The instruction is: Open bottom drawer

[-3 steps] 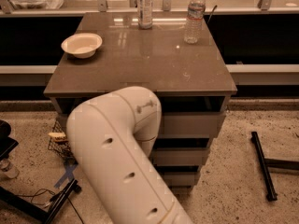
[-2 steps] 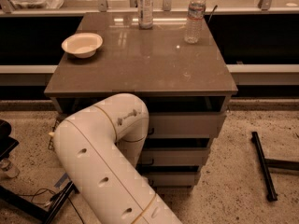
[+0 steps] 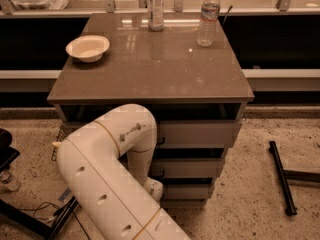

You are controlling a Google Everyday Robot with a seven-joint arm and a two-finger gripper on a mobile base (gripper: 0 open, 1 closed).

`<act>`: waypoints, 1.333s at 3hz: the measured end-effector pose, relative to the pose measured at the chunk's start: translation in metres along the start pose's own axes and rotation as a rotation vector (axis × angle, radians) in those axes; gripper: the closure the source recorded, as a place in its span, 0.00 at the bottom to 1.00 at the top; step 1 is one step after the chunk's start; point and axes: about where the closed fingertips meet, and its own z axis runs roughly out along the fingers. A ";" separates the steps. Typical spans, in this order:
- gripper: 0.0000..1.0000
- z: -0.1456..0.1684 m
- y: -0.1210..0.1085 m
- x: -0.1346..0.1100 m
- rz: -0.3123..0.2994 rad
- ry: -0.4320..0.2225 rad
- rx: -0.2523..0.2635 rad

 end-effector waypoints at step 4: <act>0.00 0.067 0.030 0.036 0.225 -0.142 -0.103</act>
Offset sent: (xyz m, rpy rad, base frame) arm -0.0446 -0.0674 -0.0868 0.1431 0.2114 -0.2601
